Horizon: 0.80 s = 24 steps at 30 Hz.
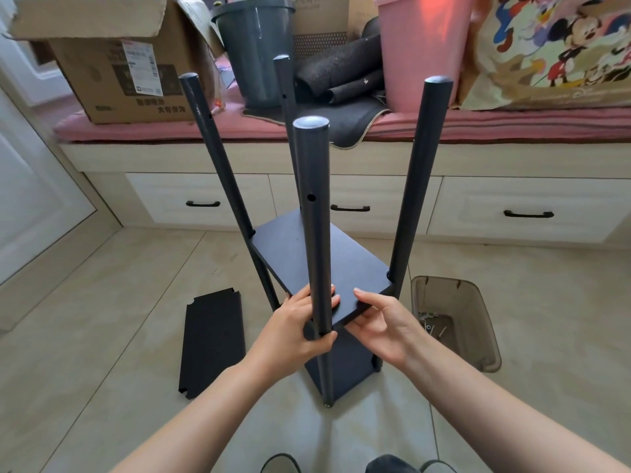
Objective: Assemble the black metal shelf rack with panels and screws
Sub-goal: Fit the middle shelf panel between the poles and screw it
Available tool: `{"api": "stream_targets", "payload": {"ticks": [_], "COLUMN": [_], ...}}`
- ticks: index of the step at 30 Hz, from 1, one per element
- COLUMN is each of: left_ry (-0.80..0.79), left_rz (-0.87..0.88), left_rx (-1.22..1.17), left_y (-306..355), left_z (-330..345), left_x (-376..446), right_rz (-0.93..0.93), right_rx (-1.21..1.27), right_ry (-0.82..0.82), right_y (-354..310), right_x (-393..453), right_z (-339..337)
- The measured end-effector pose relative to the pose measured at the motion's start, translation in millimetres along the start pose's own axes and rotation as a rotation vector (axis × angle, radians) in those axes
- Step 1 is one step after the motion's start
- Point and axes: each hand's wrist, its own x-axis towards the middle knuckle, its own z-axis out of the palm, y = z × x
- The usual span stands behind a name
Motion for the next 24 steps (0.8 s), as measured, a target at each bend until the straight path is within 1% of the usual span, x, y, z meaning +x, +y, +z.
{"api": "stream_targets", "payload": {"ticks": [5, 9, 14, 16, 19, 21, 23, 24], "left_ry": [0.014, 0.0, 0.113, 0.155, 0.195, 0.253, 0.289, 0.243], "left_rz": [-0.055, -0.055, 0.016, 0.016, -0.044, -0.08, -0.19, -0.273], "left_rx": [-0.092, -0.082, -0.037, -0.039, -0.036, 0.018, 0.034, -0.02], "left_y": [-9.1, -12.0, -8.4, -8.9, -9.6, -10.3, -12.9, -14.6], "left_z": [6.2, 5.6, 10.1, 10.1, 10.1, 14.7, 18.4, 18.4], "left_x": [-4.6, -2.5, -6.6, -7.7, -10.9, -13.1, -13.4, -12.9], "right_rz": [-0.004, -0.003, -0.017, -0.022, -0.028, -0.027, -0.026, -0.024], "right_rx": [-0.035, -0.084, -0.101, -0.113, -0.154, -0.168, -0.17, -0.166], "right_ry": [0.121, 0.139, 0.17, 0.16, 0.128, 0.125, 0.13, 0.131], "right_y": [1.5, 2.4, -2.1, -5.6, -9.2, -9.1, -8.5, -7.9], "right_x": [1.1, 4.2, 5.5, 4.1, 1.6, -0.1, -1.6, -2.0], "right_z": [-9.5, -11.6, -7.3, -6.1, -3.1, -2.5, -1.7, -1.6]}}
